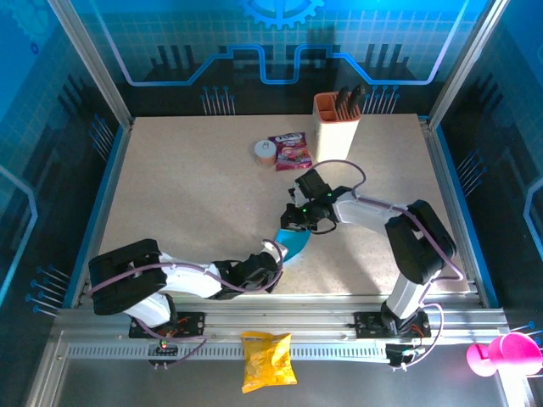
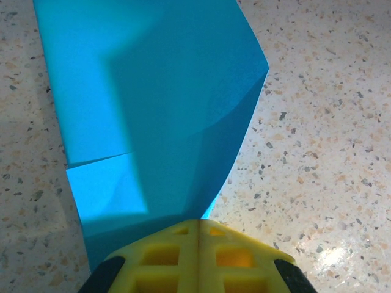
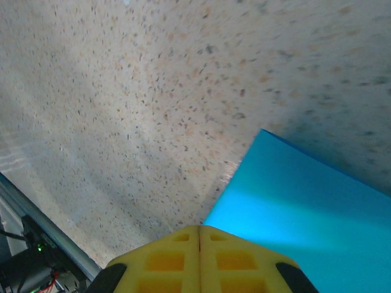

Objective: Fold a paper plane with a square sheet of paper (pick it up from the middle)
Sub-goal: Fold the wing for the fifth time at the center of the table.

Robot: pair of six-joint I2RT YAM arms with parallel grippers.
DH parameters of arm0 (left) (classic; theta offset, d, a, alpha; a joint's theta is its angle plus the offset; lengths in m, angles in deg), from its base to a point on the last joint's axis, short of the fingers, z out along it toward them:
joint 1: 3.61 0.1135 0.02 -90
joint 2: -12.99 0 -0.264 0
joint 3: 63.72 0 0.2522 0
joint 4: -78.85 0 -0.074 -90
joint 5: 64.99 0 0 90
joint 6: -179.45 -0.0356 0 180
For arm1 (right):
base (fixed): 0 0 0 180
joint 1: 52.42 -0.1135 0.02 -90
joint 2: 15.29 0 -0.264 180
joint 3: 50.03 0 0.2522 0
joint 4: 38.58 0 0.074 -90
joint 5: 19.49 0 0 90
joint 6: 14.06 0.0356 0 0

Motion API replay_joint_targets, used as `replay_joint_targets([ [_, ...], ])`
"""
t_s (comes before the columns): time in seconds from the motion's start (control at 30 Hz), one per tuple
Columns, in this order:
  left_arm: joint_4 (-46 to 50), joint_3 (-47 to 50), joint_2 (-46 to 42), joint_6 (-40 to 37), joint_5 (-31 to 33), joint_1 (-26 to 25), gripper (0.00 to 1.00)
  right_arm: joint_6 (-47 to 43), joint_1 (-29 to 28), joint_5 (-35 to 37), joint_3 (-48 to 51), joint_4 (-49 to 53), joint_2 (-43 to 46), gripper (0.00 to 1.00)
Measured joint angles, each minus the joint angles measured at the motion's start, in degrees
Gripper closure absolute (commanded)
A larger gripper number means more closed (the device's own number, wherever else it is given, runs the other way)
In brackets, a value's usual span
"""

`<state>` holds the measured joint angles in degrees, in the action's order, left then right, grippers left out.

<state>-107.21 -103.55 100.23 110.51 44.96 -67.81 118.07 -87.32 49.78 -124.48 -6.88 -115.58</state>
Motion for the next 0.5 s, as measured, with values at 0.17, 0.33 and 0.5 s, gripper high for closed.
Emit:
replay_joint_targets([
  [0.17, 0.04, 0.44, -0.57, 0.0, -0.48, 0.66, 1.0, -0.61, -1.36, -1.42, -1.68, -1.18, -3.91, 0.97],
  [0.33, 0.02, 1.01, -0.9, 0.0, -0.57, 1.22, 1.0, -0.61, -1.44, -1.86, -2.03, -2.14, -6.71, 0.97],
  [0.5, 0.02, 1.51, -1.7, 0.0, -0.76, 1.79, 1.0, -0.63, -1.42, -1.88, -2.8, -2.58, -9.6, 0.98],
])
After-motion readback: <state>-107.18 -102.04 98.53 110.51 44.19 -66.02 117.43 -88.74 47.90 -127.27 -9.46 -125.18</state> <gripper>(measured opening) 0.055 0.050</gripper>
